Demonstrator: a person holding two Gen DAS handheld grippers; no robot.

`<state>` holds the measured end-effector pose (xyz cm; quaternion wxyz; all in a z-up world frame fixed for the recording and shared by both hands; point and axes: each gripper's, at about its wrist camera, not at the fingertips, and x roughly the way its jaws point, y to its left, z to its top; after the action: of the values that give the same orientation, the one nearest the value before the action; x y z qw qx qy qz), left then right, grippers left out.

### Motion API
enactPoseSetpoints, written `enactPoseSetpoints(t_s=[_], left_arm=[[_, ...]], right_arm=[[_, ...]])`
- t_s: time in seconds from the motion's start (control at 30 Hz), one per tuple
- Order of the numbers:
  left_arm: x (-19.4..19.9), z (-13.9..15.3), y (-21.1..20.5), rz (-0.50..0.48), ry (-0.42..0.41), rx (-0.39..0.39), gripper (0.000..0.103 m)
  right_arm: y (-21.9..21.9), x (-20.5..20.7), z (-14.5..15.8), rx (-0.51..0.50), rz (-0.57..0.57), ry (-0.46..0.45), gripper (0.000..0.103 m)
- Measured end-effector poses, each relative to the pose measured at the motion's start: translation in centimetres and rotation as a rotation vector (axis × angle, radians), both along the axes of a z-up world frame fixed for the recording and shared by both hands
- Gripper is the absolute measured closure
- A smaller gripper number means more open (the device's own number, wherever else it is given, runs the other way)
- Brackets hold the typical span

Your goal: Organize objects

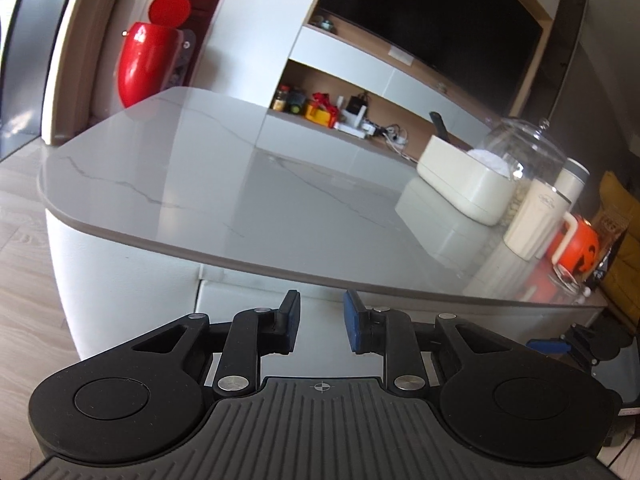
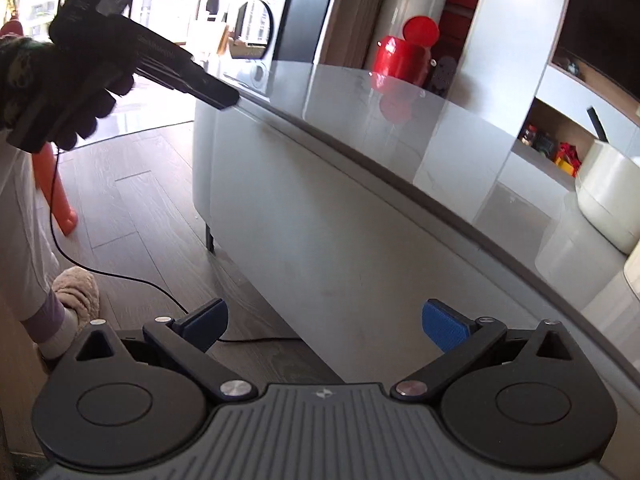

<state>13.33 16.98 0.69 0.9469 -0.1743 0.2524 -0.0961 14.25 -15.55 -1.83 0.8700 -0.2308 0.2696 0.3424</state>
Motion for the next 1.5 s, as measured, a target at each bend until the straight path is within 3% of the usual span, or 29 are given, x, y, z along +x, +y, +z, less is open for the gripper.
enactPoseSetpoints(t_s=[0.07,0.17,0.23,0.33,0.43,0.6,0.7,0.83,1.23,1.3,1.33,1.4,1.5], left_arm=[[-0.1,-0.1,0.9,0.047,0.003,-0.035,0.077],[0.1,-0.1,1.4,0.075,0.012,-0.056,0.077],[0.2,-0.1,1.2,0.07,0.017,-0.046,0.077],[0.2,-0.2,1.0,0.063,0.029,-0.02,0.077],[0.1,-0.4,1.1,0.073,0.046,-0.008,0.077],[0.2,-0.8,1.1,0.074,0.063,-0.001,0.077],[0.2,-1.0,1.0,0.069,0.07,0.003,0.077],[0.4,-1.0,0.7,0.054,0.067,0.003,0.077],[0.7,-0.8,-0.2,0.032,0.042,-0.001,0.077],[0.6,-0.7,-0.1,0.047,0.04,0.011,0.077],[0.4,-0.6,0.1,0.056,0.037,0.016,0.077],[0.1,-0.5,0.5,0.066,0.031,0.015,0.077],[-0.3,-0.8,1.3,0.093,0.047,0.004,0.077]], right_arm=[[-1.6,2.0,0.0,0.023,-0.172,0.01,0.0],[-5.6,5.2,0.9,0.19,-0.439,0.079,0.0],[-7.7,6.6,1.1,0.276,-0.541,0.113,0.0],[-8.8,7.7,0.9,0.314,-0.607,0.122,0.0],[-8.7,7.8,1.0,0.298,-0.614,0.08,0.0],[-8.9,8.2,0.9,0.321,-0.628,0.089,0.0],[-8.6,8.6,1.0,0.337,-0.59,0.125,0.0],[-6.9,9.0,0.9,0.213,-0.534,0.093,0.0],[-7.4,6.9,1.0,0.156,-0.448,0.088,0.001],[-5.9,4.4,1.6,0.279,-0.078,0.196,0.0],[-3.5,1.7,1.7,0.202,0.028,0.113,0.0],[-0.5,-1.3,0.4,0.057,0.106,-0.022,0.0],[-0.4,0.5,-0.6,0.014,0.032,0.013,0.0]])
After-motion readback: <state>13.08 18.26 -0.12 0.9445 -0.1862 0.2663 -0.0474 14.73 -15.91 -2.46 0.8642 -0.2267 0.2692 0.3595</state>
